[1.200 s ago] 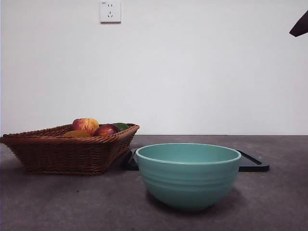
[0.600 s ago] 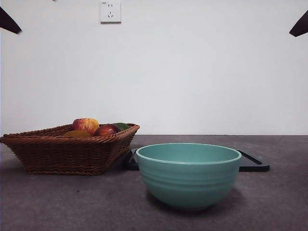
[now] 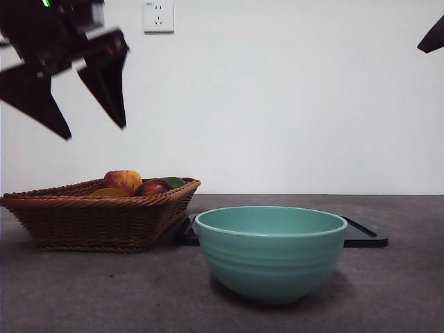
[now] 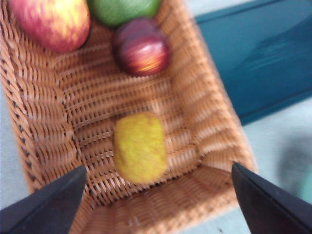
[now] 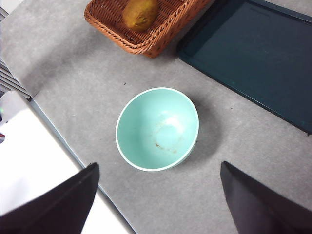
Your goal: Pick up the wifruite, put it on the bowl, pick up the plate, put it on desk
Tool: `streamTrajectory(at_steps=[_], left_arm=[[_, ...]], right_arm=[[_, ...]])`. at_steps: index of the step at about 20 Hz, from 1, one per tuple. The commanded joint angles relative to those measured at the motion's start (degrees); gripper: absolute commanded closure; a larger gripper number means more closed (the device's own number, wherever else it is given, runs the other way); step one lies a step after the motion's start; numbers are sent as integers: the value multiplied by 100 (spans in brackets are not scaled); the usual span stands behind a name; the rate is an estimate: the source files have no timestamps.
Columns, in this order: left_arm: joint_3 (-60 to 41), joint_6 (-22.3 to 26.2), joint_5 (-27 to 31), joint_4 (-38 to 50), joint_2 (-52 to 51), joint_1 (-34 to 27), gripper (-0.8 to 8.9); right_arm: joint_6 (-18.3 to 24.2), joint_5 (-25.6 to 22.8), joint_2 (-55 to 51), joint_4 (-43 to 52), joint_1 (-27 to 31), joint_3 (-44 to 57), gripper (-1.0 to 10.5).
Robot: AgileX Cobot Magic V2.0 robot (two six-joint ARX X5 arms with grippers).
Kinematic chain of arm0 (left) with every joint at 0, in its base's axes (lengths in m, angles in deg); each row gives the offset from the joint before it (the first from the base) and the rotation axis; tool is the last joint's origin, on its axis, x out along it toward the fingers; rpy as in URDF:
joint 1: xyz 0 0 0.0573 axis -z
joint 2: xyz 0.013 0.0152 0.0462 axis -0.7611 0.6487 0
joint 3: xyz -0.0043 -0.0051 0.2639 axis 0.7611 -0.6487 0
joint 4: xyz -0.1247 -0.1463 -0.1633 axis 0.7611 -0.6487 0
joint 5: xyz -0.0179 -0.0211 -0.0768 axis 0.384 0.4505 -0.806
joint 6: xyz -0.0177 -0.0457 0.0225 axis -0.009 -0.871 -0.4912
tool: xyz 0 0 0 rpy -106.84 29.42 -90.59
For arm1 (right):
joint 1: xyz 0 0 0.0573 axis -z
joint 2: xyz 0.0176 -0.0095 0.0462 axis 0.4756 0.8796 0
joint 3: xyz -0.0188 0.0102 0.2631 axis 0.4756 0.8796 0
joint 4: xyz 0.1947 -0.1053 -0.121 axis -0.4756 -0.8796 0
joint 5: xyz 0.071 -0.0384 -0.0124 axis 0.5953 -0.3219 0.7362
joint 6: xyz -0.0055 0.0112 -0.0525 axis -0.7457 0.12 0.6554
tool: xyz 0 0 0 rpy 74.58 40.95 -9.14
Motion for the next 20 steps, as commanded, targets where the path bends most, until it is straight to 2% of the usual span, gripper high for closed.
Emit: streamTrajectory(at_steps=[1,5,8,18,19,20], left_arm=[[120,70,28,149,422,26,348],[120,72,66,461,979,28,348],[120,79,304,658,1290,28,346],[120,87,308,973,1757,31,351],[120,85,308,966,1757,28,366],[120,85,308,935,1759,28,421]], right_arm=[[-4,17,39,39,-31,-116,549],[-4,17,42,39,-31,-116,549],[-4,17,42,39,-31,-116,549],[-4,15,42,44,-31,-116,549],[-4,15,42,44,-31,-116,549],[-4,15,42,44,-31,-116,549]])
